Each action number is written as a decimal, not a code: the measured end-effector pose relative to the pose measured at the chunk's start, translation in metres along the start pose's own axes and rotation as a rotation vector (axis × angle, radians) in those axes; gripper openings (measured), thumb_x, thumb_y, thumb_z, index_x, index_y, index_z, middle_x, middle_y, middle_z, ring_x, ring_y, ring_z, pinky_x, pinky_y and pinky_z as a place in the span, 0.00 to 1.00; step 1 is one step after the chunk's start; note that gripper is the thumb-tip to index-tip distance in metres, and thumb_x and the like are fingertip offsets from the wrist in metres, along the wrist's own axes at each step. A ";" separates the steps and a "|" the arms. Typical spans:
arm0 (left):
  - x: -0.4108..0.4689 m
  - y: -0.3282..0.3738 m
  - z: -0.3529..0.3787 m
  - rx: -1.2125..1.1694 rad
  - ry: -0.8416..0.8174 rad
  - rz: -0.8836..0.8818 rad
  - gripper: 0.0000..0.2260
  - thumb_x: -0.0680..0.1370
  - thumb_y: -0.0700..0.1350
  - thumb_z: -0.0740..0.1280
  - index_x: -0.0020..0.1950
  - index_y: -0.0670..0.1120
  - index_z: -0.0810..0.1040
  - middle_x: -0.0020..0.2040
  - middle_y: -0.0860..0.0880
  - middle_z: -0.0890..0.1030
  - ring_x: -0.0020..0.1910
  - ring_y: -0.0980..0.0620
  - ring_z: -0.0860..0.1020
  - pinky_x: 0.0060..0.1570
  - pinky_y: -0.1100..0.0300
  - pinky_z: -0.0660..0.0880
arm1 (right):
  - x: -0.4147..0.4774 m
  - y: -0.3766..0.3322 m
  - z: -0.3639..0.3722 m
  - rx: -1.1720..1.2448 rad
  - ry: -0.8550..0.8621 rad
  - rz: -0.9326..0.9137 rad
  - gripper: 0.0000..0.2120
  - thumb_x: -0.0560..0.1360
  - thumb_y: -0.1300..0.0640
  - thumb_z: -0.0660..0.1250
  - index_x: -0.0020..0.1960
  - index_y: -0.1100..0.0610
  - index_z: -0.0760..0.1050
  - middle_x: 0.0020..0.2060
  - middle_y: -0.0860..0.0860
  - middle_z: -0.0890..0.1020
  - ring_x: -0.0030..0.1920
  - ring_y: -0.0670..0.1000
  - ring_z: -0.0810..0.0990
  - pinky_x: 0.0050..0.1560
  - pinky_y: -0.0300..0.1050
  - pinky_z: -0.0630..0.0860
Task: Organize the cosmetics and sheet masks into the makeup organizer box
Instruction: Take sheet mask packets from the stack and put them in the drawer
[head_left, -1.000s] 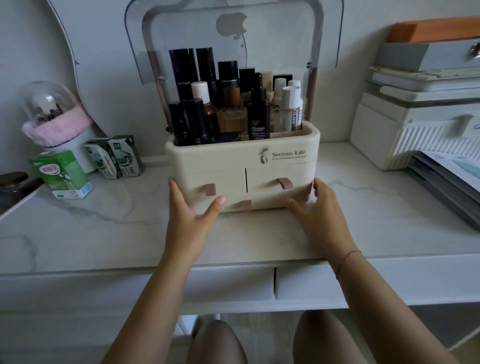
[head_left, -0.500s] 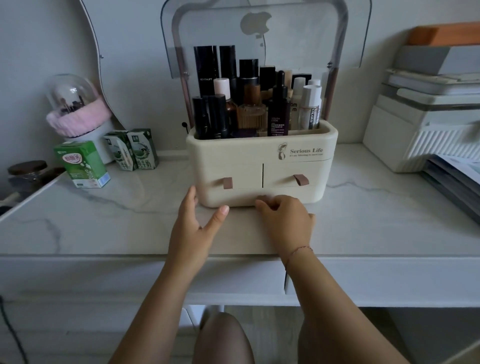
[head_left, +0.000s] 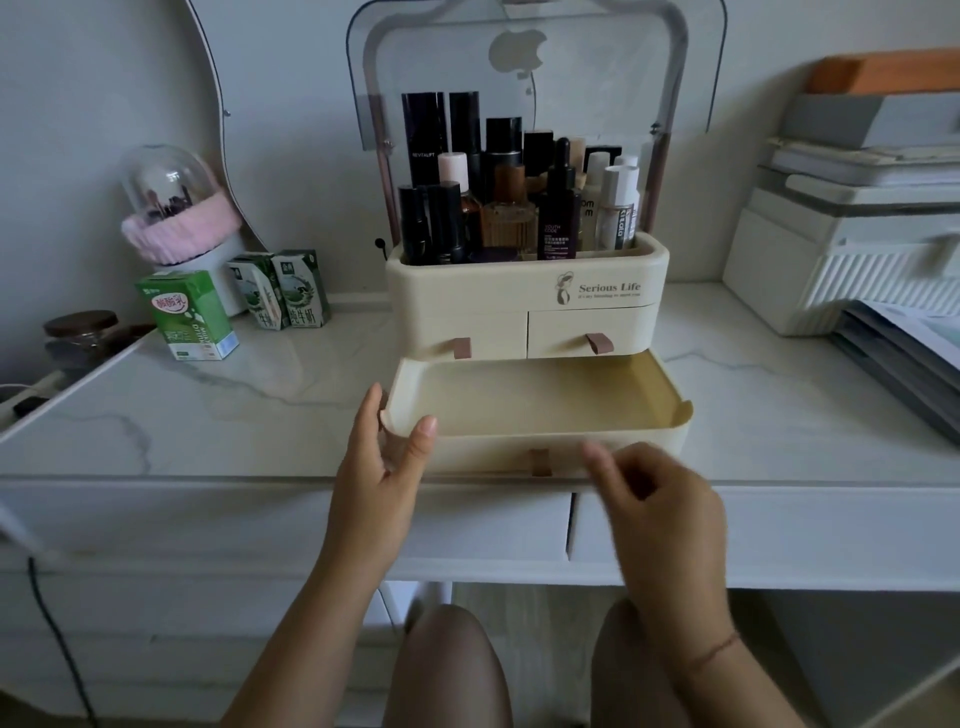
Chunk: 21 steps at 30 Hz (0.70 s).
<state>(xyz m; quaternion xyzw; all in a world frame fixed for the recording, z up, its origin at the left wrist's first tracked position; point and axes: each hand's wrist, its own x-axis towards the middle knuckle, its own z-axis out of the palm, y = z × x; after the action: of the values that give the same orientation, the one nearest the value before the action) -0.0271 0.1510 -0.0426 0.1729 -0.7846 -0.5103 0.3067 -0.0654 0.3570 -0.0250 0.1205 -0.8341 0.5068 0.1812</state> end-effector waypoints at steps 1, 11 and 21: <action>0.000 0.000 -0.001 0.008 -0.009 -0.013 0.39 0.68 0.70 0.60 0.76 0.55 0.58 0.70 0.55 0.70 0.68 0.56 0.69 0.58 0.64 0.64 | 0.006 0.005 -0.007 0.006 0.119 -0.028 0.15 0.68 0.36 0.61 0.36 0.47 0.74 0.33 0.43 0.77 0.35 0.45 0.76 0.37 0.42 0.74; -0.007 -0.004 0.003 0.016 0.039 -0.006 0.42 0.67 0.69 0.66 0.75 0.52 0.60 0.67 0.54 0.73 0.64 0.55 0.73 0.54 0.65 0.66 | 0.034 0.037 -0.023 0.098 -0.073 0.068 0.42 0.64 0.34 0.65 0.73 0.51 0.61 0.66 0.49 0.73 0.66 0.52 0.71 0.65 0.59 0.70; -0.033 0.079 0.037 -0.089 0.159 0.249 0.31 0.76 0.61 0.62 0.76 0.52 0.58 0.72 0.61 0.63 0.70 0.68 0.61 0.64 0.74 0.59 | 0.035 0.053 -0.051 0.156 0.079 0.022 0.38 0.69 0.35 0.61 0.74 0.52 0.60 0.70 0.47 0.68 0.68 0.43 0.66 0.64 0.39 0.63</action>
<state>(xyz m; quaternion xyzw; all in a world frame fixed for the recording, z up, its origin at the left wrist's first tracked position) -0.0237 0.2287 0.0082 0.1006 -0.7499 -0.4871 0.4361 -0.1087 0.4264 -0.0313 0.1049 -0.7855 0.5768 0.1982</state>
